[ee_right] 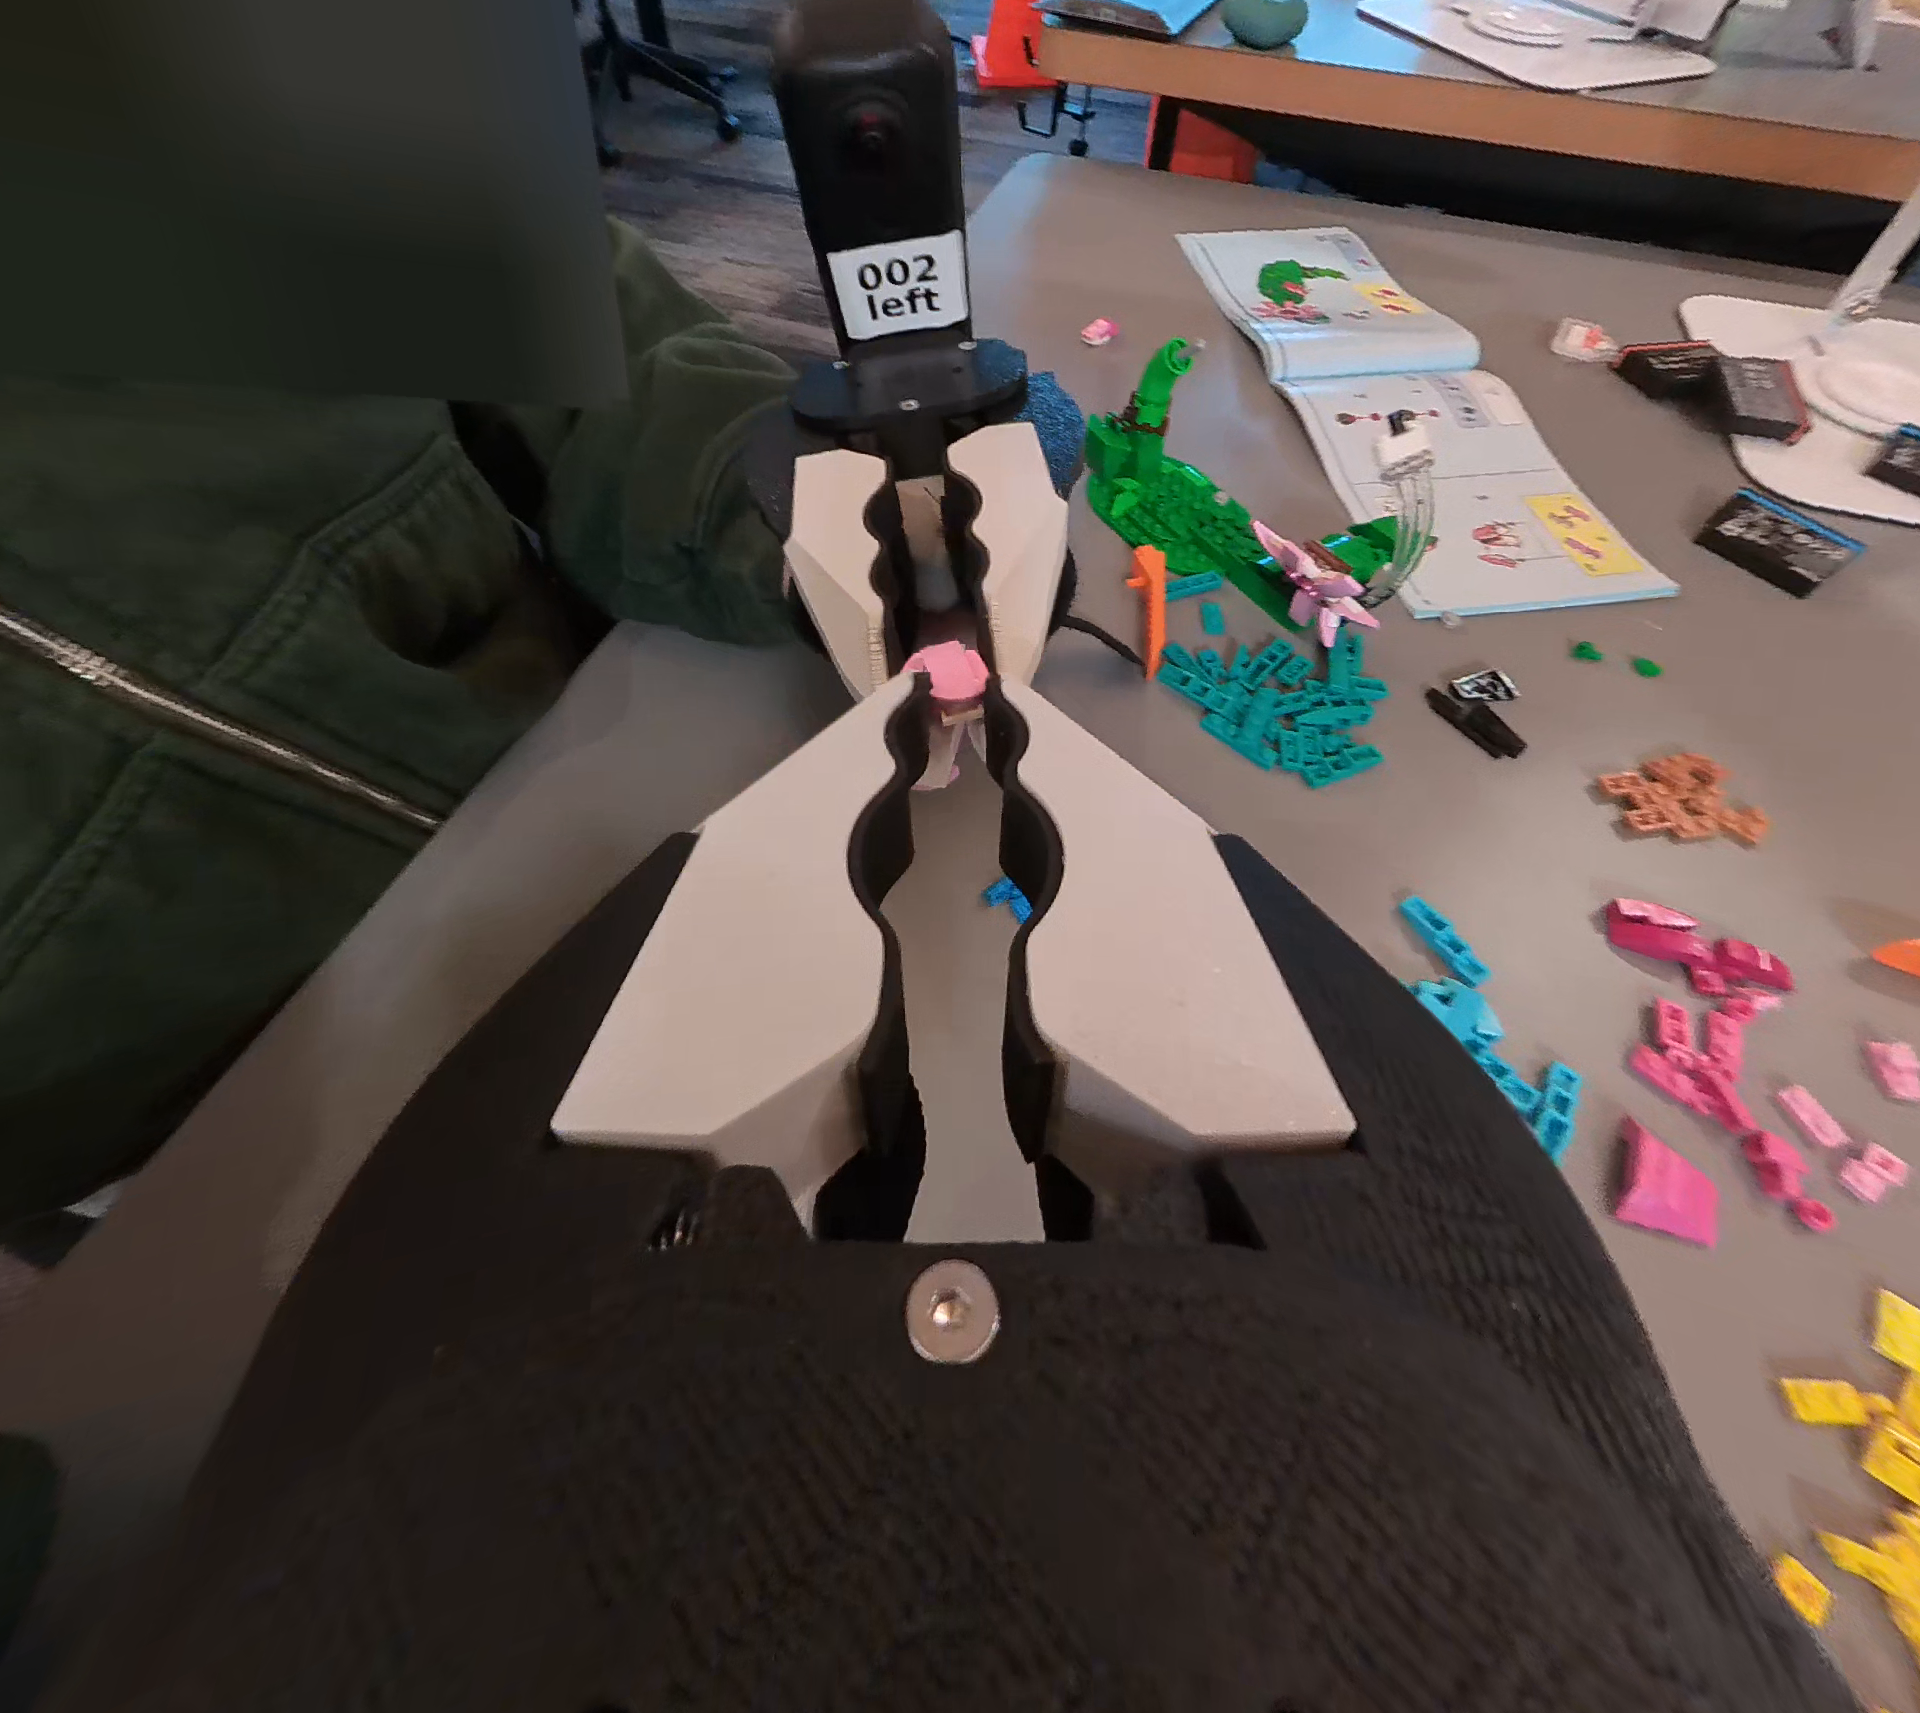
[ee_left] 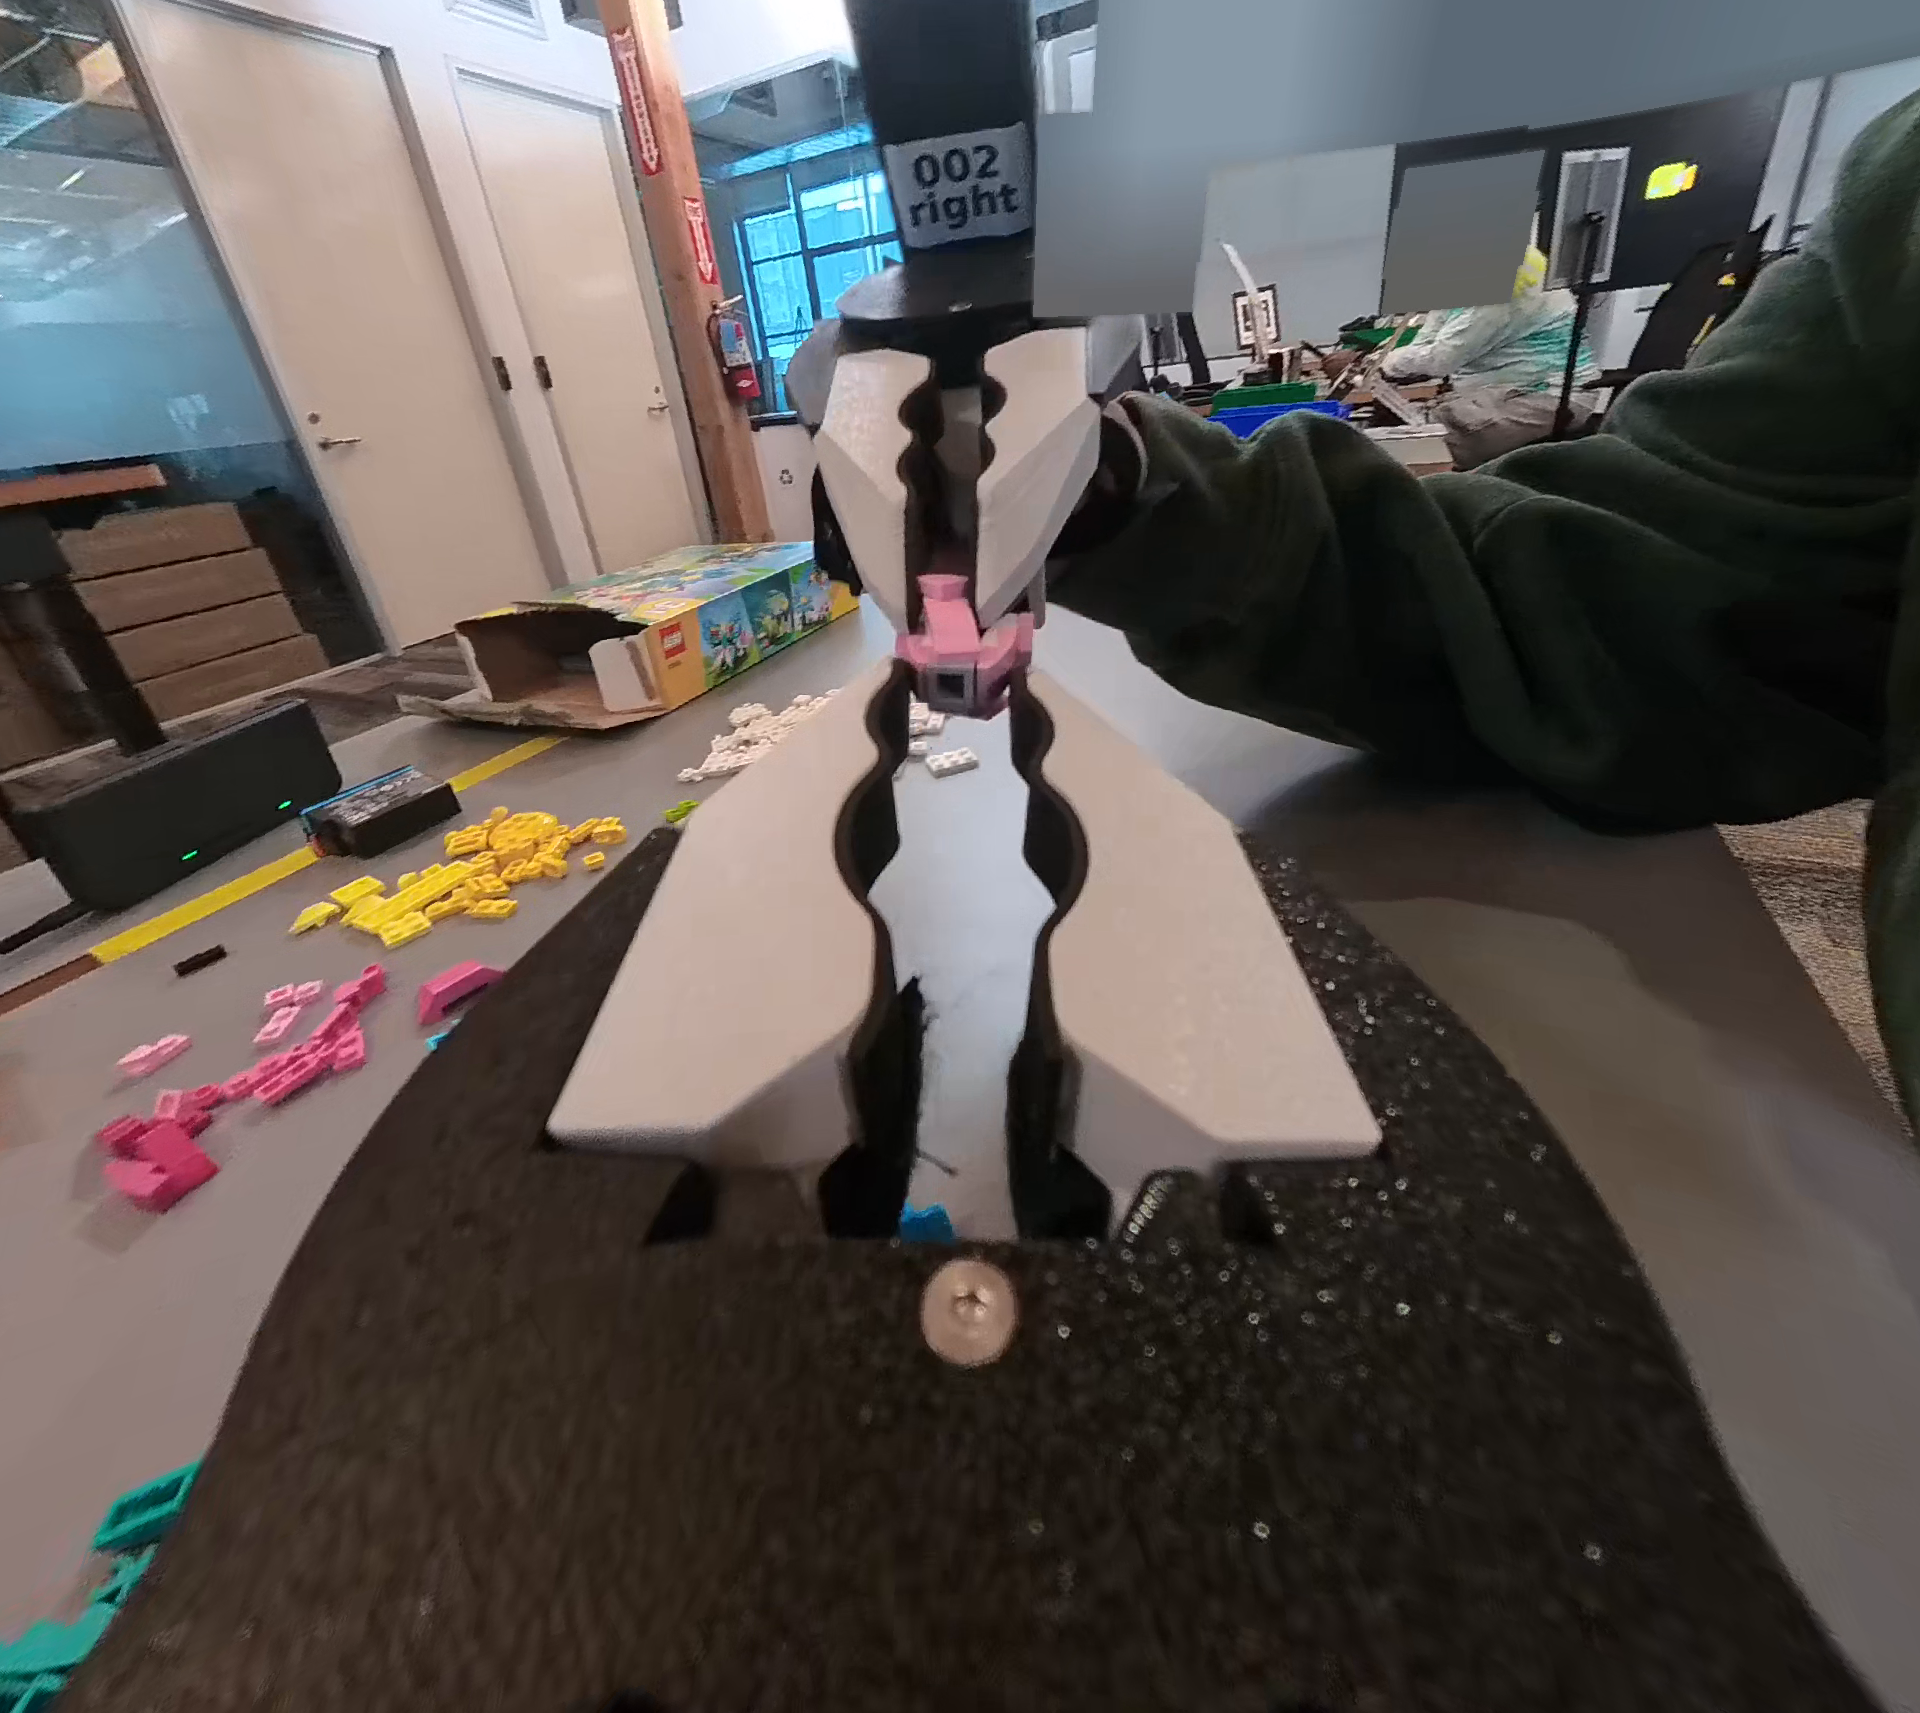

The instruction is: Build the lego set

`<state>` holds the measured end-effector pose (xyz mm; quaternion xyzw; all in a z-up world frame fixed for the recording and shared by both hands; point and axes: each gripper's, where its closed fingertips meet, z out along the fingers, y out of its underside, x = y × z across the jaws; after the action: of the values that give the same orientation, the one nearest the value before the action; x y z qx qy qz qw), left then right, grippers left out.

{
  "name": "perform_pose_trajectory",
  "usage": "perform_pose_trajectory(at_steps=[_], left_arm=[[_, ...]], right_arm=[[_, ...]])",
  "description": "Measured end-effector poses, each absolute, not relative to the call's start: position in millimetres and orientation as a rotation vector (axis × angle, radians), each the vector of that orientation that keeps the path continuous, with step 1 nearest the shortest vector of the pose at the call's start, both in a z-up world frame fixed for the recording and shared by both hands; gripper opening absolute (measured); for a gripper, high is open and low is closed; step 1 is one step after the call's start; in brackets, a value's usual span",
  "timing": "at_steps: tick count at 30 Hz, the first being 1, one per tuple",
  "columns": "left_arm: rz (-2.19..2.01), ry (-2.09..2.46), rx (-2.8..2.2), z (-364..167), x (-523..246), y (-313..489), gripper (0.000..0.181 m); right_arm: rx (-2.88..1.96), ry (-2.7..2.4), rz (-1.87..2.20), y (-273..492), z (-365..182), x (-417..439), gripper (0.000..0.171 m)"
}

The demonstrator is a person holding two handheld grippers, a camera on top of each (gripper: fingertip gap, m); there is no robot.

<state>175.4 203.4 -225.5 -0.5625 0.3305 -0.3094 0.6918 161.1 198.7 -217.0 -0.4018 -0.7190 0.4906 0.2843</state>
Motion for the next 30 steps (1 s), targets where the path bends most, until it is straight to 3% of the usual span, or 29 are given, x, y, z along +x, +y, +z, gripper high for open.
perform_pose_trajectory(at_steps=[26,30], left_arm=[[-0.622,0.656,-1.317,-228.8,164.3,216.0,0.016],[-0.635,0.629,-1.319,-227.2,160.2,217.8,0.016]], right_arm=[[-1.065,-1.872,1.150,210.4,-218.0,150.7,0.009],[-0.997,-1.627,1.241,230.2,-186.3,149.6,0.042]])
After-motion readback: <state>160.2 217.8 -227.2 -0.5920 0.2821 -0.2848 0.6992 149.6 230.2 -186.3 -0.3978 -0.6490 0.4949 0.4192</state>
